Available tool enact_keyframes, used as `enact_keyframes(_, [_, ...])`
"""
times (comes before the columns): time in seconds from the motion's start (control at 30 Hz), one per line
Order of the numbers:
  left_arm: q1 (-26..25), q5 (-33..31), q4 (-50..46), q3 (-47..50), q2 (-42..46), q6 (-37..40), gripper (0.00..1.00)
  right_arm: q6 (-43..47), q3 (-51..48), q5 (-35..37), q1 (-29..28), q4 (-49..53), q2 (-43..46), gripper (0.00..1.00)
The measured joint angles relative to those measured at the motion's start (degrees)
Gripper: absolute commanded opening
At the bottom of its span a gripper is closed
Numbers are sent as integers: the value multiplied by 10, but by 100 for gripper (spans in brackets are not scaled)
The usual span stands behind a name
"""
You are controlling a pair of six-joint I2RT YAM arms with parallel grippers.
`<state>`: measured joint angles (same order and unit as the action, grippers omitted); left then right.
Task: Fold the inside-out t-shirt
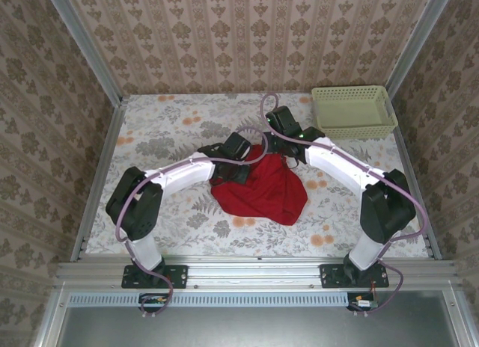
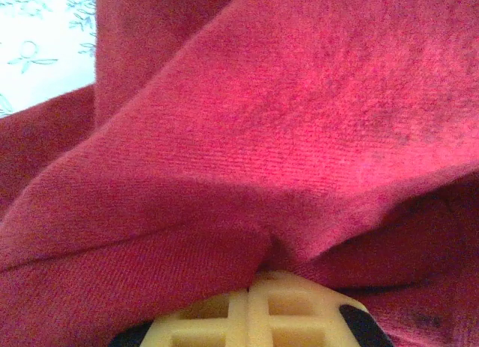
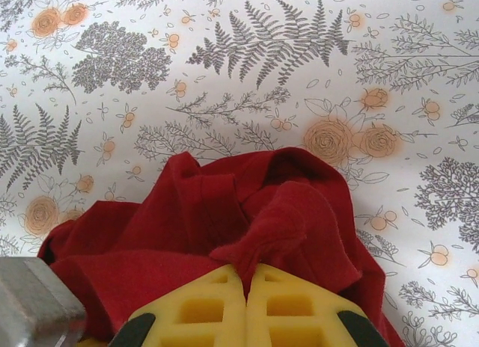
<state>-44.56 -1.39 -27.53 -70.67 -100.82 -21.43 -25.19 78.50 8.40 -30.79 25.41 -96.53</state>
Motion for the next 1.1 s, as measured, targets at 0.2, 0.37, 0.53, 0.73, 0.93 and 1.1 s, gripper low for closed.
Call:
enact_keyframes(0.2, [-23, -32, -33, -12, 66, 2, 0, 1, -17, 32, 0, 1, 8, 0])
enact_keyframes(0.37, [-43, -37, -44, -40, 155, 3, 0, 8, -18, 54, 0, 5, 10, 0])
enact_keyframes(0.53, [-45, -21, -37, -40, 209, 3, 0, 12, -18, 60, -6, 5, 20, 0])
enact_keyframes(0.73, [-47, 1, -23, 29, 226, 21, 12, -10, -56, 60, -3, 7, 66, 0])
enact_keyframes(0.93, [-58, 28, -3, 161, 226, 27, 26, -38, -121, 62, 5, 11, 123, 0])
enact_keyframes(1.1, [-74, 34, 14, 206, 240, 13, 45, -51, -167, 61, 5, 6, 141, 0])
